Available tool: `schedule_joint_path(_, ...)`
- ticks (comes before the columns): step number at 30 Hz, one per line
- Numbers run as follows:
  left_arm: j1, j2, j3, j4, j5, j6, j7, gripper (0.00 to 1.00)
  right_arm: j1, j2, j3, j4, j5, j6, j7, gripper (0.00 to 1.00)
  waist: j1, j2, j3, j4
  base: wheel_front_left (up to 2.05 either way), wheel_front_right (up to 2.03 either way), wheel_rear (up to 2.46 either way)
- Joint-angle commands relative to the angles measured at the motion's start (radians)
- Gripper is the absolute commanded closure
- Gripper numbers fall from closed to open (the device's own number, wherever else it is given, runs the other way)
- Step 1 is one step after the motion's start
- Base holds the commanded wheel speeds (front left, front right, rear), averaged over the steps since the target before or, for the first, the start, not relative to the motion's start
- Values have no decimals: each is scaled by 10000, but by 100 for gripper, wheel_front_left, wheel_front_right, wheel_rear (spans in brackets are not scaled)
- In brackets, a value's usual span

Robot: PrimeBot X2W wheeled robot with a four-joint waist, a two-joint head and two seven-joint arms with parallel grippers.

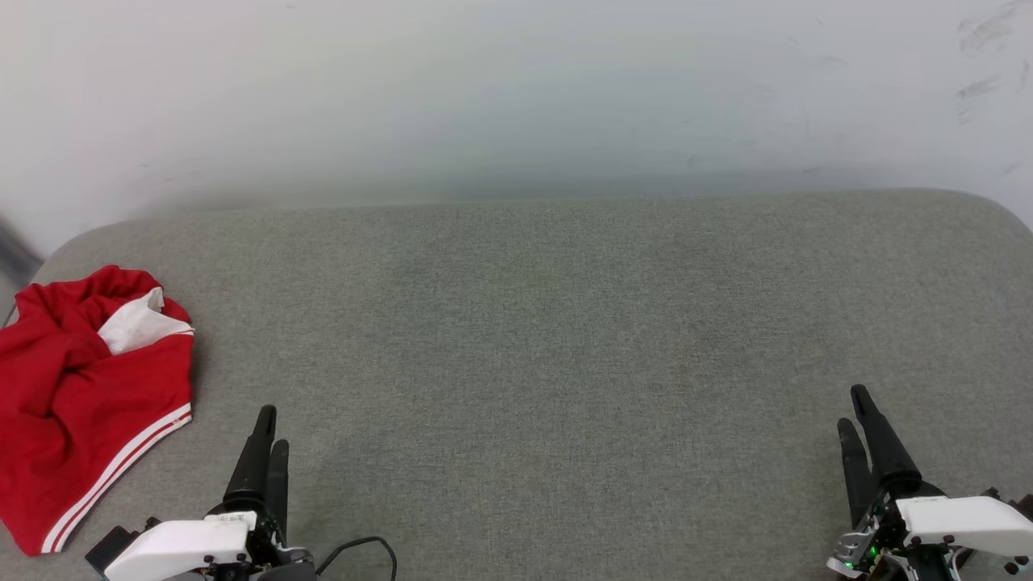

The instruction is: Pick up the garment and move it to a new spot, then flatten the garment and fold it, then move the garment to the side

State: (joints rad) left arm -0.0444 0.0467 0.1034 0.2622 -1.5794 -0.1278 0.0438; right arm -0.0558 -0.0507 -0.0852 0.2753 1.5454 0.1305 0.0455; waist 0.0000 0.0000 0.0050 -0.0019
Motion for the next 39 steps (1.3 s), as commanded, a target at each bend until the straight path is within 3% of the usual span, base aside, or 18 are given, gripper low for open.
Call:
schedule_joint_path(1, -45, 22, 87, -167, 151, -8, -98, 0, -36, -6, 31, -177, -181, 2, -100, 0, 0, 0, 1, -1, 0, 0, 0)
schedule_joint_path(12, 32, 26, 553, -150, 1390, -13, -564, 0, -154, -4, 33, 24, -1866, 2, -569, 0, 0, 0, 12, -15, 0, 0, 0)
schedule_joint_path(25, -93, 30, 1539, -1229, 4134, -11, -1047, 0, -181, -3, -93, -1241, -6272, 3, -1052, 0, 0, 0, 90, -20, 0, 0, 0)
schedule_joint_path(39, 456, 34, -289, -3360, 8186, 896, -1502, 0, -21, -2, 800, -2272, -10030, 3, -1513, 0, 0, 0, 183, -65, 0, 0, 0)
